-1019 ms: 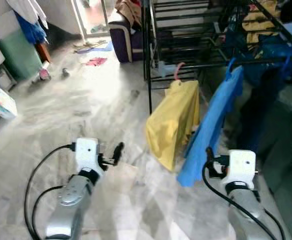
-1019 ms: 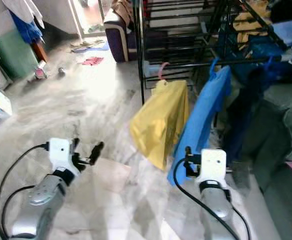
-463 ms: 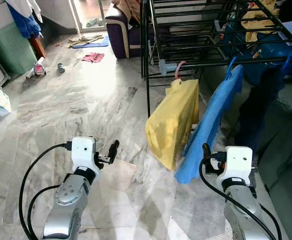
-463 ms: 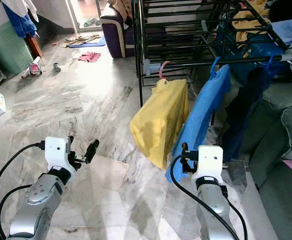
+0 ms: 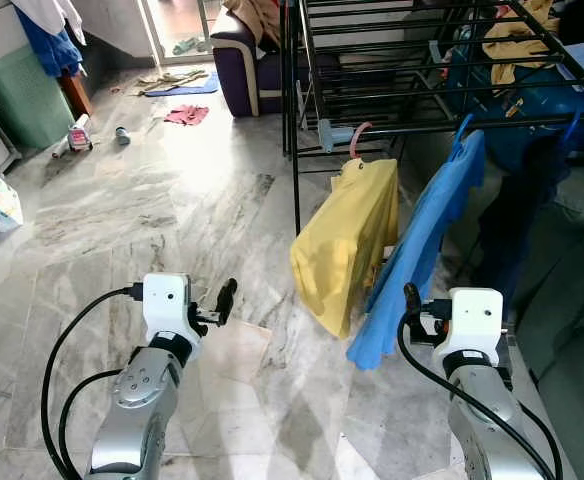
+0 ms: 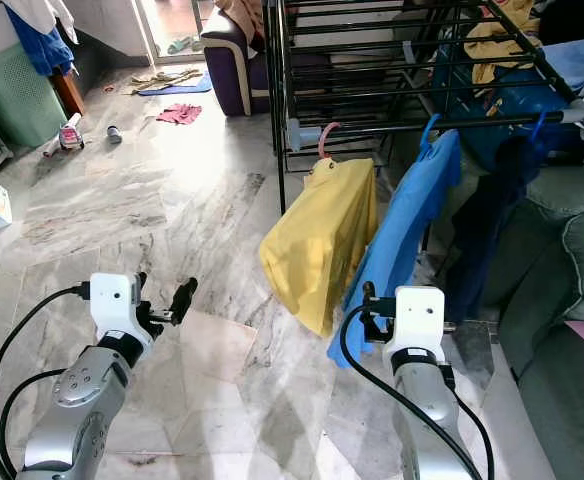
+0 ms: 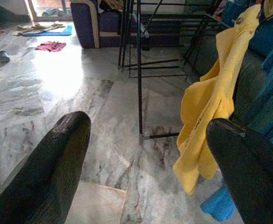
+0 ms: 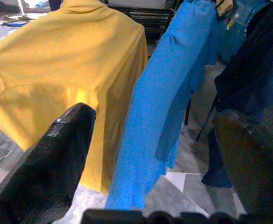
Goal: Hang hanger
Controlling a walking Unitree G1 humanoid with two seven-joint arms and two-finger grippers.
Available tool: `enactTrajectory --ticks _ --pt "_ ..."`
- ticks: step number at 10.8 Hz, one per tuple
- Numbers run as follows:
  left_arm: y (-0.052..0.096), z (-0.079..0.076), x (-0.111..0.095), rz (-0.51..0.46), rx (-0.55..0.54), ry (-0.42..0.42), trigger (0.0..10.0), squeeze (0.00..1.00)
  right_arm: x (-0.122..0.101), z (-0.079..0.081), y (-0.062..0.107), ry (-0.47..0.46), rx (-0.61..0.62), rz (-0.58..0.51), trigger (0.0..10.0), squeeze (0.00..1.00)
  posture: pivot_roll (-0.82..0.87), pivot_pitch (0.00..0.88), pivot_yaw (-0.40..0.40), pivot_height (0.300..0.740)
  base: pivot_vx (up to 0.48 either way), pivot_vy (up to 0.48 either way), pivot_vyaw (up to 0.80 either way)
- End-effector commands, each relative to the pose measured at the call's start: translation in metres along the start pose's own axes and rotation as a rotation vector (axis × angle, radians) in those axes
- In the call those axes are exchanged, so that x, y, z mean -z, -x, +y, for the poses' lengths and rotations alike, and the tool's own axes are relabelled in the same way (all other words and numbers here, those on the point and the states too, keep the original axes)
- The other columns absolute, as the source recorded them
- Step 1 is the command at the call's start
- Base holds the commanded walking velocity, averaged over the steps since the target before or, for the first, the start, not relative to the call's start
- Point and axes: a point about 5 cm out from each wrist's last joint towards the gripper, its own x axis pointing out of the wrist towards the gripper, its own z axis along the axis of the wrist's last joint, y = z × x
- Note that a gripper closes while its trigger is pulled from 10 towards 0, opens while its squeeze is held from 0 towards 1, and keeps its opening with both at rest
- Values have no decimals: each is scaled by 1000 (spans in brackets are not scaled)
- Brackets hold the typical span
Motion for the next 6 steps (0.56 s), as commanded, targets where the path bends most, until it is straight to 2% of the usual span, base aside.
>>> enactTrajectory --ticks 1,6 --pt "-2 0 -1 -2 9 3 10000 0 -2 2 -2 -3 -11 -11 10000 0 -76 22 37 740 0 341 0" --pt "-4 -7 0 -2 59 27 10000 0 -5 4 -5 10 -20 -26 10000 0 -84 33 34 740 0 431 0"
